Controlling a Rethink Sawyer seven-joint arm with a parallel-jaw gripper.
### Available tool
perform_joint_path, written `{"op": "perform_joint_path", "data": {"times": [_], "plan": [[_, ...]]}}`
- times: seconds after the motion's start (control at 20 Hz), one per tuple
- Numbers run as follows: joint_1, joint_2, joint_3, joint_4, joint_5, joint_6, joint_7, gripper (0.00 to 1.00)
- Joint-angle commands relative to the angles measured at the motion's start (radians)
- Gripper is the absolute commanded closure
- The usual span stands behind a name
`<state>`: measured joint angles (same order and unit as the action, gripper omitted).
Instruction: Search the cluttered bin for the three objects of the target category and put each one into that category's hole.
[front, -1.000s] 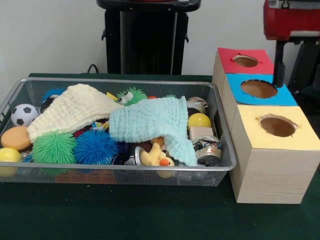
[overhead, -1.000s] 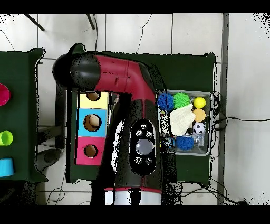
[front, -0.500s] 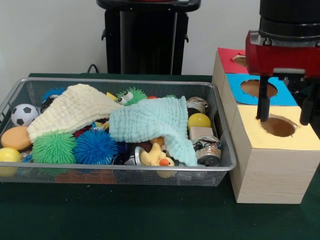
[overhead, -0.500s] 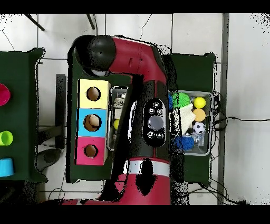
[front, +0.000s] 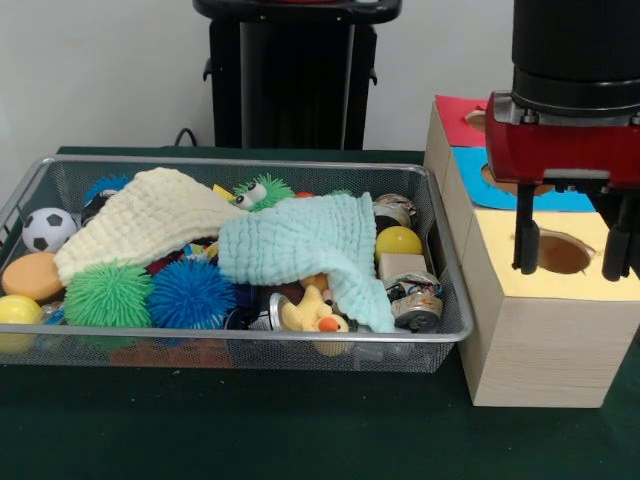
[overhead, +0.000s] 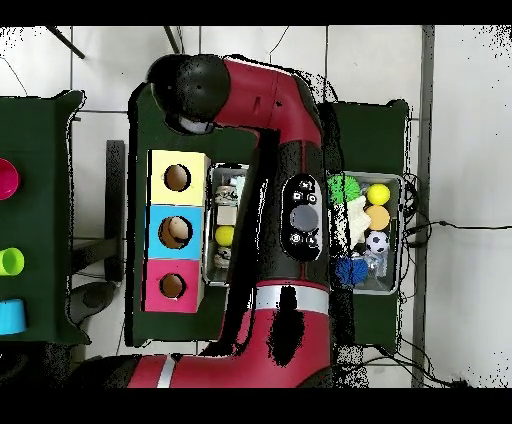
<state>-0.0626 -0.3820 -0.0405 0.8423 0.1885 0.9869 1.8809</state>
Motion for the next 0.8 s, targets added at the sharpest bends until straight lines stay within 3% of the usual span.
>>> {"op": "perform_joint_path", "data": {"times": [0.05, 0.4, 0.8], "plan": [[-0.053, 0.013, 0.118, 0.02, -0.037, 0.06, -0.139, 0.0], [-0.091, 0.049, 0.156, -0.05, -0.072, 0.099, -0.22, 0.0], [-0.132, 0.042, 0.205, -0.016, -0.103, 0.066, -0.272, 0.0]]}}
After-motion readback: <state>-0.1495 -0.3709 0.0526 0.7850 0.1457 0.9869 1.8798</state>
